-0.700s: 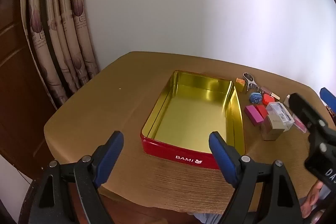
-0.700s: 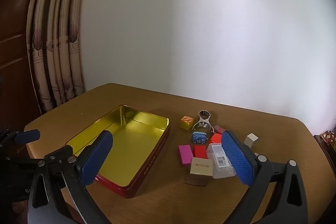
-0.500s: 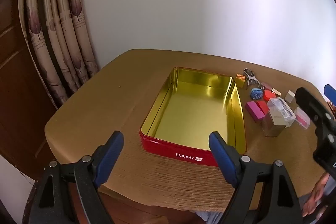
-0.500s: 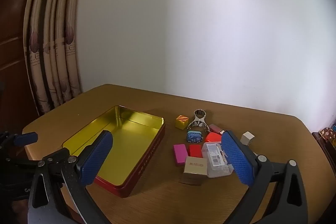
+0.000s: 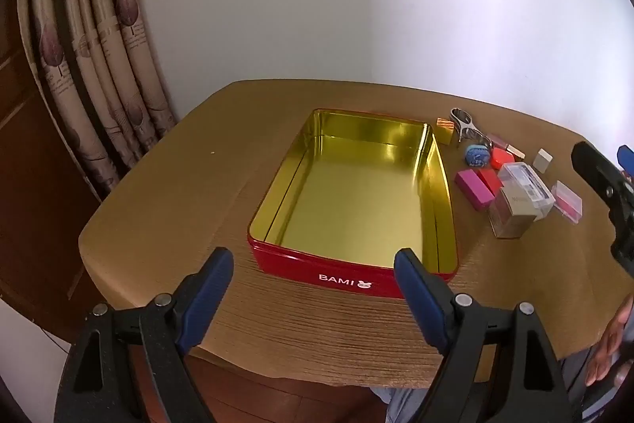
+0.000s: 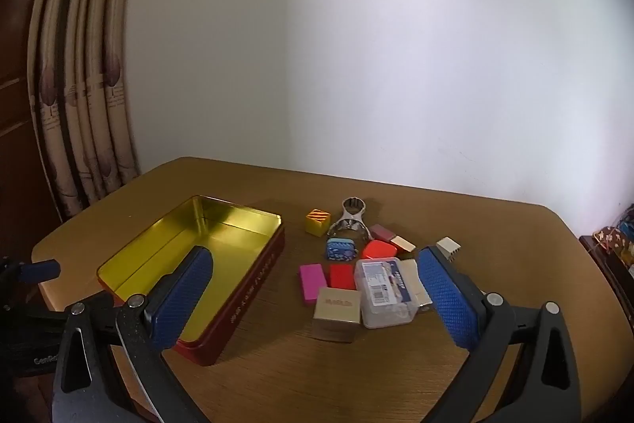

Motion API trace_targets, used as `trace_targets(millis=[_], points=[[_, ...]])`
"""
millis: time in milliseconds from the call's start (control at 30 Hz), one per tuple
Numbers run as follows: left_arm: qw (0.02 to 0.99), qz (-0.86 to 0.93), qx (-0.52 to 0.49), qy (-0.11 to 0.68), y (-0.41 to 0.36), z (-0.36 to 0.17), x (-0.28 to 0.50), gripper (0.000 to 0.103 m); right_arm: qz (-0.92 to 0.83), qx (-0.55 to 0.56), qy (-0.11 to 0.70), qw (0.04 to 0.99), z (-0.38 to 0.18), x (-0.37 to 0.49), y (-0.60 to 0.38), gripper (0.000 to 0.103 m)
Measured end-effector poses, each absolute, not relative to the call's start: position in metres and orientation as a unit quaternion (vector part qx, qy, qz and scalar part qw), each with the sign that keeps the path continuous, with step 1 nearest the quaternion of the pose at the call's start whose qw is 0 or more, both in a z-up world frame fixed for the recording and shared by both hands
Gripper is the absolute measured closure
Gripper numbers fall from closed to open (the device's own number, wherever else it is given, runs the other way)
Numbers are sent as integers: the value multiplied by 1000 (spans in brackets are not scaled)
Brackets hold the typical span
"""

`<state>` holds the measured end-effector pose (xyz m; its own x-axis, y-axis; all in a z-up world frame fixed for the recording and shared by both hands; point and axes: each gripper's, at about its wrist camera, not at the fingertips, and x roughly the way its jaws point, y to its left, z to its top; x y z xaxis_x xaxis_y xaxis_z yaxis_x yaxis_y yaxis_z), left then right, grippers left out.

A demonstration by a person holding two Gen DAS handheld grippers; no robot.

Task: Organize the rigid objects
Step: 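Move both tools toward the items beside the red tin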

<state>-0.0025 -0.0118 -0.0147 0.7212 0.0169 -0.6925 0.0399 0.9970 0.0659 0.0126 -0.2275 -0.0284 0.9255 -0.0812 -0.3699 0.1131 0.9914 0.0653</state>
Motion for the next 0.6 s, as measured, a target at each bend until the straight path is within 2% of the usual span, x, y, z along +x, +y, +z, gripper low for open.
trace_targets(millis=[600], points=[[921, -25, 50, 385, -31, -13, -7, 17, -82, 47, 195, 976, -27, -1, -256, 1]])
